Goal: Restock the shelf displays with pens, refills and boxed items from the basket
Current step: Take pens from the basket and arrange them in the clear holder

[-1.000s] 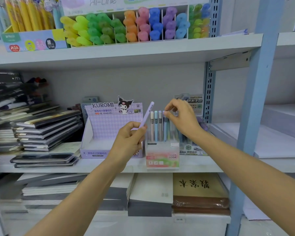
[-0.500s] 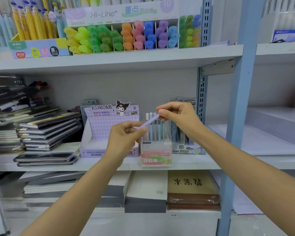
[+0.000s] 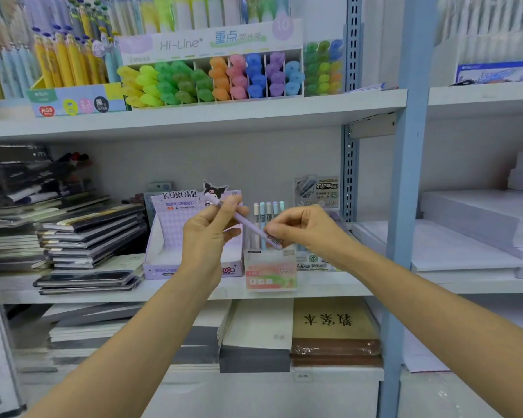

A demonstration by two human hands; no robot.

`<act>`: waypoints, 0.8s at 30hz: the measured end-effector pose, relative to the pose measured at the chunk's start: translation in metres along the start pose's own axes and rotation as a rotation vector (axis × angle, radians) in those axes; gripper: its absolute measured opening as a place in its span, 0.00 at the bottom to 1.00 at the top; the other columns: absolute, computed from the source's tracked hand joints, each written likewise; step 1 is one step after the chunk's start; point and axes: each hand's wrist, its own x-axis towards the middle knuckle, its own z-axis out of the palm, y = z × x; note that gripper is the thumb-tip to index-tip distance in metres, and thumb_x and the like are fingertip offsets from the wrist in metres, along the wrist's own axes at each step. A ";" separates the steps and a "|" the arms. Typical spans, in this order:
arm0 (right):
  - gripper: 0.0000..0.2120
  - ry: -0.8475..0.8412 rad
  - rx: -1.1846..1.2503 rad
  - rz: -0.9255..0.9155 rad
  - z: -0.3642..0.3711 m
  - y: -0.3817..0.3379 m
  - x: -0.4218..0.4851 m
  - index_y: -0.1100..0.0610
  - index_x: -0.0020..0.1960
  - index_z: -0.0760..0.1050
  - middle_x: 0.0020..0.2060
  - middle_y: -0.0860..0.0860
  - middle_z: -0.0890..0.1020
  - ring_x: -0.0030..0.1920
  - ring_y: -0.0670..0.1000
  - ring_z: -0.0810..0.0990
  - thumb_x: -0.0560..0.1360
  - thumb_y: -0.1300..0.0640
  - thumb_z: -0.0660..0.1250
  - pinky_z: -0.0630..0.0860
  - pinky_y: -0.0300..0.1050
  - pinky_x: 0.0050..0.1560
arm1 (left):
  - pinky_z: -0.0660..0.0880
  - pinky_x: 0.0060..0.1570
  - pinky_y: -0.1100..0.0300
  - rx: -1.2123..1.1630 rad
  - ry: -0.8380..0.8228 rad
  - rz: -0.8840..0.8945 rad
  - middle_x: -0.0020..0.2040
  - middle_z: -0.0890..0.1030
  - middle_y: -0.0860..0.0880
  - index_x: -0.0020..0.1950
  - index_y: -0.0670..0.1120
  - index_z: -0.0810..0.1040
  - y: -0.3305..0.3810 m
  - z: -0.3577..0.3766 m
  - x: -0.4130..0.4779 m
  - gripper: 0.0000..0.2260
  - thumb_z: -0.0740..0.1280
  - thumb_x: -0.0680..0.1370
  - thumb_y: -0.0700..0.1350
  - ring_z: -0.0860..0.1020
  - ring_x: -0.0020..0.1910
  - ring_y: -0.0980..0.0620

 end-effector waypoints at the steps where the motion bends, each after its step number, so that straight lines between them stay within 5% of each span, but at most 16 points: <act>1: 0.06 0.053 -0.047 -0.035 0.001 -0.004 0.001 0.58 0.51 0.82 0.44 0.55 0.85 0.43 0.51 0.84 0.76 0.58 0.69 0.80 0.41 0.47 | 0.76 0.38 0.67 0.060 -0.032 0.049 0.41 0.85 0.50 0.48 0.46 0.84 -0.001 0.000 -0.001 0.05 0.69 0.77 0.45 0.82 0.41 0.58; 4: 0.09 0.211 -0.158 -0.186 0.003 -0.019 0.007 0.53 0.56 0.81 0.49 0.49 0.83 0.47 0.44 0.82 0.77 0.54 0.68 0.78 0.37 0.47 | 0.75 0.39 0.70 0.260 -0.125 0.184 0.37 0.85 0.53 0.51 0.47 0.84 -0.001 0.004 -0.001 0.05 0.69 0.77 0.42 0.82 0.39 0.60; 7: 0.09 0.178 -0.273 -0.229 0.006 -0.034 0.013 0.48 0.55 0.82 0.51 0.48 0.78 0.50 0.41 0.77 0.75 0.51 0.70 0.77 0.39 0.52 | 0.74 0.38 0.72 0.382 -0.194 0.274 0.37 0.86 0.54 0.48 0.51 0.84 -0.002 0.011 -0.004 0.04 0.71 0.75 0.44 0.82 0.39 0.61; 10: 0.05 0.130 -0.345 -0.248 0.007 -0.040 0.015 0.51 0.49 0.83 0.48 0.48 0.77 0.46 0.39 0.76 0.75 0.54 0.71 0.75 0.39 0.47 | 0.78 0.45 0.64 0.496 -0.182 0.310 0.39 0.86 0.53 0.43 0.55 0.84 -0.003 0.014 -0.003 0.03 0.72 0.75 0.47 0.83 0.42 0.55; 15: 0.07 0.375 -0.122 -0.305 -0.005 -0.031 0.021 0.66 0.53 0.76 0.42 0.55 0.82 0.36 0.49 0.80 0.80 0.62 0.63 0.78 0.42 0.39 | 0.73 0.57 0.58 0.855 -0.214 0.375 0.60 0.79 0.55 0.65 0.50 0.78 -0.018 0.001 -0.001 0.19 0.70 0.76 0.53 0.76 0.58 0.58; 19: 0.05 0.589 -0.136 -0.293 -0.024 -0.015 0.028 0.63 0.51 0.75 0.42 0.59 0.82 0.35 0.50 0.81 0.81 0.62 0.62 0.78 0.42 0.38 | 0.65 0.68 0.54 1.214 -0.475 0.520 0.70 0.72 0.50 0.70 0.48 0.73 -0.041 -0.021 -0.007 0.21 0.68 0.78 0.51 0.69 0.69 0.51; 24: 0.06 0.585 -0.272 -0.225 -0.024 0.019 0.033 0.61 0.50 0.75 0.41 0.54 0.84 0.38 0.45 0.81 0.81 0.60 0.62 0.78 0.40 0.41 | 0.65 0.69 0.52 1.332 -0.627 0.638 0.72 0.69 0.49 0.76 0.46 0.64 -0.060 -0.038 -0.009 0.27 0.65 0.80 0.53 0.65 0.72 0.49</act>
